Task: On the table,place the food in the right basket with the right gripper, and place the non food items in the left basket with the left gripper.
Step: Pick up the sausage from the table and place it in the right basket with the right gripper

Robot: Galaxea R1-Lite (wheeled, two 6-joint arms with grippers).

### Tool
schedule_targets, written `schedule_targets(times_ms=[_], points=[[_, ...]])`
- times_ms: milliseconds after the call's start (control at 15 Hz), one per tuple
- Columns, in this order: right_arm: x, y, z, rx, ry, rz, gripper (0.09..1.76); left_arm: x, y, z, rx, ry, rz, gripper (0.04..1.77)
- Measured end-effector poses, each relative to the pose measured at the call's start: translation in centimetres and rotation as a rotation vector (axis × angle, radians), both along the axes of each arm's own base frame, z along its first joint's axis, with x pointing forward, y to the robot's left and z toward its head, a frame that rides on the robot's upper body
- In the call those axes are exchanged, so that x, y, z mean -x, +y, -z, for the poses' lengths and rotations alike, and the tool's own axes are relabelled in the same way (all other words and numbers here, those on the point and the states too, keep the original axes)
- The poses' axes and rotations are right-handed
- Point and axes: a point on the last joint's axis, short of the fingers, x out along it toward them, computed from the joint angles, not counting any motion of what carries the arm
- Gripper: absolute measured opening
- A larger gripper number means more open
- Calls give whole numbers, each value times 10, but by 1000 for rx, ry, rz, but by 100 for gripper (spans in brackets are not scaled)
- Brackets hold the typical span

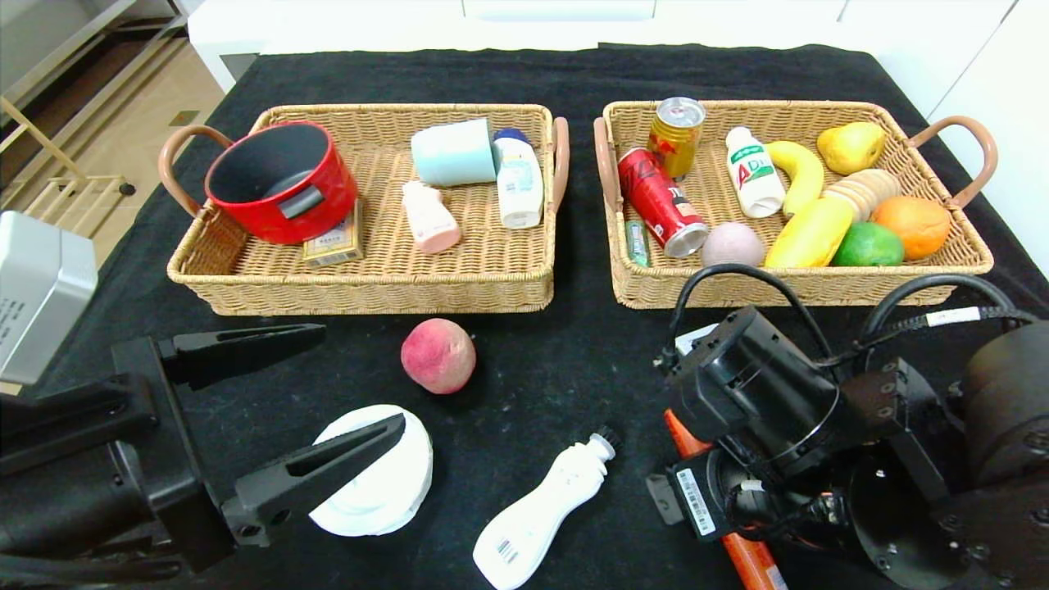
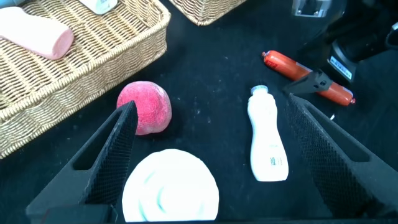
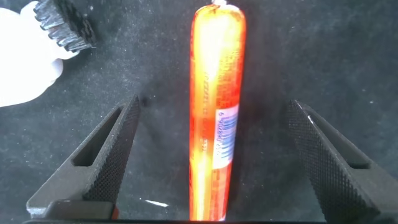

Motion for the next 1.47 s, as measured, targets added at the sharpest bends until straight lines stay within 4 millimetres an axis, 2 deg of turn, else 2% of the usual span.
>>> schedule_targets(times_ms=[333, 533, 800, 867, 1467], points=[[-3, 2, 3, 6, 6, 4, 171, 0, 0, 0, 1, -2, 0, 172], [-5, 3, 5, 9, 9, 6, 119, 0, 0, 0, 1, -2, 0, 172], [-6, 4, 8, 13, 12, 6, 73, 0, 0, 0, 1, -2, 0, 172], [-6, 4, 8, 14, 12, 7, 43, 0, 0, 0, 1, -2, 0, 172], [-5, 5, 10, 21, 16, 3, 43, 1, 0, 0, 1, -3, -1, 172]])
